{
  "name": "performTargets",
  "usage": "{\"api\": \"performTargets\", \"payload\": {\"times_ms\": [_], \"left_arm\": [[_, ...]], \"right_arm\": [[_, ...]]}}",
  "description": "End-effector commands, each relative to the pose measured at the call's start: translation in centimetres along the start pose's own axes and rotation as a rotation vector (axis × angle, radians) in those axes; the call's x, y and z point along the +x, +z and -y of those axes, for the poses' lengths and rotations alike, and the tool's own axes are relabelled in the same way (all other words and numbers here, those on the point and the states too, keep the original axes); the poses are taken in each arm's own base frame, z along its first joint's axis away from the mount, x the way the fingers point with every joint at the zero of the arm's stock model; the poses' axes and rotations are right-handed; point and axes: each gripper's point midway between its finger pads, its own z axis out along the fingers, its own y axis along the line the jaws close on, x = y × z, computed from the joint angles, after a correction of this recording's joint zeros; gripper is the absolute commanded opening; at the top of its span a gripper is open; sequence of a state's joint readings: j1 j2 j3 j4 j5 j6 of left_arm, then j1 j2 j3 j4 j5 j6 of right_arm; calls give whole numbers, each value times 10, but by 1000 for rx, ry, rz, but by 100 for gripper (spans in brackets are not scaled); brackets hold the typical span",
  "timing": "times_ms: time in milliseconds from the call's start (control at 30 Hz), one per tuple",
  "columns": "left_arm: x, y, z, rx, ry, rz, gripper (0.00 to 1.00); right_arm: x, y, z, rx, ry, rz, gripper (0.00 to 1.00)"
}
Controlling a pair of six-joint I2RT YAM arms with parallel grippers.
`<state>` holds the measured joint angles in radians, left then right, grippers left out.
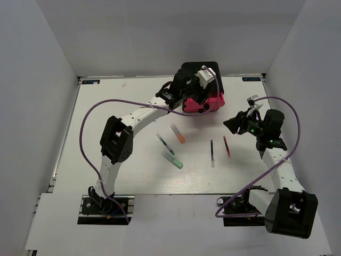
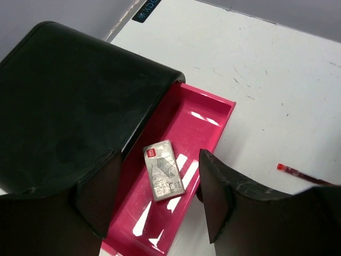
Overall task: Sort the stationery into containers
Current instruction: Place the stationery into the container, then close the drawer
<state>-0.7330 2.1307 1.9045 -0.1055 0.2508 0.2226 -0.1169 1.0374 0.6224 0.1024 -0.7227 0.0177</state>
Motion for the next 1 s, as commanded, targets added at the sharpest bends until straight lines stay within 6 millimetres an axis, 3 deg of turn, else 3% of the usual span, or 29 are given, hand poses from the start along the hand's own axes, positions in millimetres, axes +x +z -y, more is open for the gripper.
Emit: {"api": "performTargets", "payload": {"times_ms": [0,67,100,133,167,200,233,267,300,333,433,500,533,600,767,900,967], "left_arm": [[-104,-59,-8,-73,-8,192,70],[-110,-81,-8,-103,-44,204,71],[-114,-94,-5,-112,-94,212,74],[-115,-123,-8,-134,-173,222,75],[-112,-138,-10,-166,-177,219,75],[-109,-152,-10,-201,-256,222,82],[-67,-158,-8,-249,-296,143,86],[-50,-172,-14,-303,-303,120,87],[-55,-198,-11,-326,-312,149,90],[-3,-203,-4,-357,-341,47,92],[64,-240,3,-466,-372,-65,95],[86,-256,5,-505,-370,-96,95],[98,-267,11,-505,-370,-107,95],[113,-276,17,-504,-370,-119,95],[124,-291,26,-475,-314,-148,95],[130,-305,22,-514,-291,-164,95],[123,-311,21,-525,-290,-140,95]], "right_arm": [[-2,2,-6,-44,-36,19,50],[3,6,-8,-64,-24,3,54],[-6,9,-11,-77,-36,7,55],[-6,13,-9,-79,-21,-9,56],[-1,15,-9,-82,-8,-25,56],[-8,20,-14,-106,-21,-23,58],[-5,24,-13,-115,-7,-39,58],[1,29,-12,-121,34,-66,58],[-13,34,-15,-135,45,-56,58],[-6,40,-13,-126,108,-89,58],[-14,56,-15,-137,232,-120,58],[-21,64,-11,-130,298,-126,57],[-20,70,-25,-159,325,-144,57],[-22,78,-26,-150,392,-155,57],[-14,97,-30,-150,499,-204,57],[-13,107,-29,-136,490,-193,57],[-12,111,-27,-127,498,-196,57]]}}
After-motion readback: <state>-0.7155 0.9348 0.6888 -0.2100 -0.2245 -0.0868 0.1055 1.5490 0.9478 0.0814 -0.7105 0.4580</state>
